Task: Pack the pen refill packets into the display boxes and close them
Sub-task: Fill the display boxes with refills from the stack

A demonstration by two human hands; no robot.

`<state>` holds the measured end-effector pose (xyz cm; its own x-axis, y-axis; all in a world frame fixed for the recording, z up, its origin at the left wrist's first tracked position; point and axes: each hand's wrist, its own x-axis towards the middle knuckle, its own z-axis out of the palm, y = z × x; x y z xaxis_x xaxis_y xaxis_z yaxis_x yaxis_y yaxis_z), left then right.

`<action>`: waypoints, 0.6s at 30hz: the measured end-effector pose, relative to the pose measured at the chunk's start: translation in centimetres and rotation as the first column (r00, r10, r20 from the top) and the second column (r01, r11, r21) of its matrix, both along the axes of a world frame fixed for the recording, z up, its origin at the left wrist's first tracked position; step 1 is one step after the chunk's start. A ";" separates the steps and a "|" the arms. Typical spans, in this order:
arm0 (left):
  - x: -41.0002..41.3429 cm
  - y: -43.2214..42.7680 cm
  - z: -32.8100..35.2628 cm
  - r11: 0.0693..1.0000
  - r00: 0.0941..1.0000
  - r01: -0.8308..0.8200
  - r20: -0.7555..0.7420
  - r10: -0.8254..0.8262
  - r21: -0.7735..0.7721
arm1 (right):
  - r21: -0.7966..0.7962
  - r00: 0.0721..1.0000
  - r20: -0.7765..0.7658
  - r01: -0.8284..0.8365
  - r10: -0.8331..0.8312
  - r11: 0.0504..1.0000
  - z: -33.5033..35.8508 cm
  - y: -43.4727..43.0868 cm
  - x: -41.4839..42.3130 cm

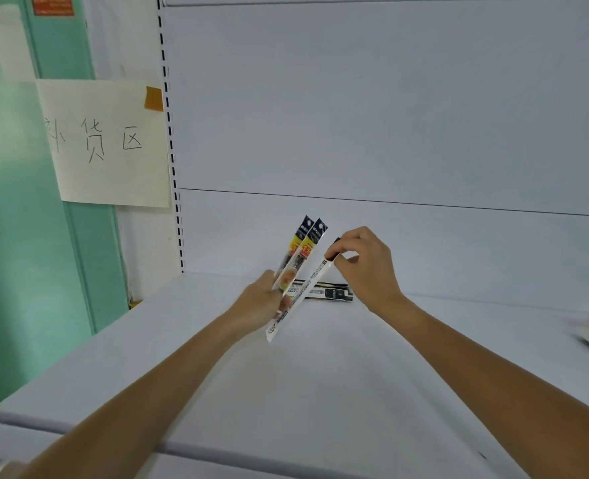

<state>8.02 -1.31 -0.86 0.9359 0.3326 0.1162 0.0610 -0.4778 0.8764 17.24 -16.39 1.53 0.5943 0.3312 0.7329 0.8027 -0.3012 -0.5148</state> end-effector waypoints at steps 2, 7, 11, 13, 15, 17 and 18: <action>0.0 -0.9 -0.2 0.999 0.999 0.042 -0.002 -0.042 -0.016 | -0.060 1.000 0.016 -0.005 0.006 0.998 0.2 -0.2 -0.4; -0.7 -1.9 -0.4 0.996 0.997 0.077 0.027 -0.078 0.049 | -0.162 0.983 -0.182 -0.012 -0.018 0.987 1.1 -0.7 -0.5; -1.4 -2.1 -0.1 0.976 0.976 0.218 -0.015 -0.218 0.010 | -0.189 0.960 -0.266 0.035 -0.086 0.981 0.9 -0.9 -0.5; -1.4 -2.5 -0.1 0.971 0.974 0.226 0.012 -0.225 -0.080 | -0.134 0.958 -0.263 0.079 -0.112 0.988 0.6 -1.0 -0.8; -1.3 -3.0 0.0 0.963 0.986 0.162 0.072 -0.150 -0.217 | -0.068 0.925 -0.360 0.104 -0.122 0.992 0.6 -1.0 -1.3; -0.9 -3.4 -0.1 0.964 0.989 0.087 0.137 -0.054 -0.250 | -0.078 0.853 -0.511 0.077 -0.106 0.994 0.8 -1.0 -1.8; -0.7 -3.7 -0.2 0.979 0.987 0.068 0.153 -0.038 -0.192 | -0.098 0.821 -0.565 0.031 -0.082 0.995 0.9 -0.9 -2.1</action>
<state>7.27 -5.00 -1.10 0.9300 0.3131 0.1924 -0.0972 -0.2953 0.9504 15.16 -17.33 2.40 0.9161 0.3271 0.2318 0.3559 -0.3975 -0.8458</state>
